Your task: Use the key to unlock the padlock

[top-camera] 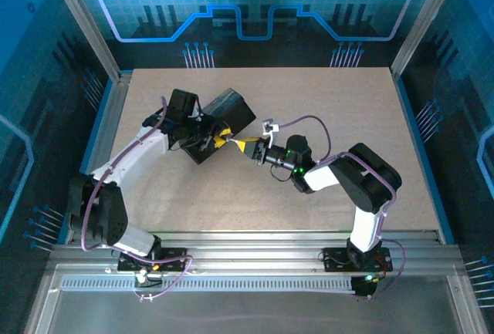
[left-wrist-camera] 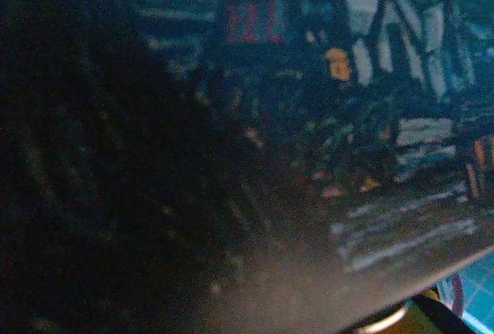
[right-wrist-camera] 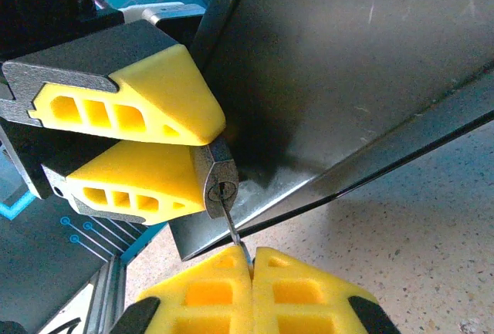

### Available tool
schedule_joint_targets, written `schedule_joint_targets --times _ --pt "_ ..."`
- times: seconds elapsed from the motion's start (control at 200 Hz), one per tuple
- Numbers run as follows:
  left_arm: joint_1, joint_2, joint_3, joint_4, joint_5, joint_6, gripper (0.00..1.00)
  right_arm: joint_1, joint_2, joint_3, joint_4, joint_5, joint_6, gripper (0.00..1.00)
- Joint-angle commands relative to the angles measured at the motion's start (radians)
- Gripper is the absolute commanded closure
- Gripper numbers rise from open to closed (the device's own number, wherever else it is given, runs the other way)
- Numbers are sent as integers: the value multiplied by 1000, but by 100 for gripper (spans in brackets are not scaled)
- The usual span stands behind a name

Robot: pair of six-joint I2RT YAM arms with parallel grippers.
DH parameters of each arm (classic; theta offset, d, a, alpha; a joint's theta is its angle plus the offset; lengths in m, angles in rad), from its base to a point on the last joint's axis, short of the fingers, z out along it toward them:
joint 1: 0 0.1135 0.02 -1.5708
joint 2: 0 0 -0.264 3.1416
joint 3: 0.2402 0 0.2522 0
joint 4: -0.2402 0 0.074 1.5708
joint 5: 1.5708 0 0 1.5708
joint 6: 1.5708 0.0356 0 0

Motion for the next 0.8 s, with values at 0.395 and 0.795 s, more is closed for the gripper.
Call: schedule_joint_targets --times 0.395,0.795 --pt "8 -46 -21 70 55 -32 97 16 12 14 117 40 21 100" --pt "8 -54 -27 109 70 -62 97 34 59 53 127 38 33 100"
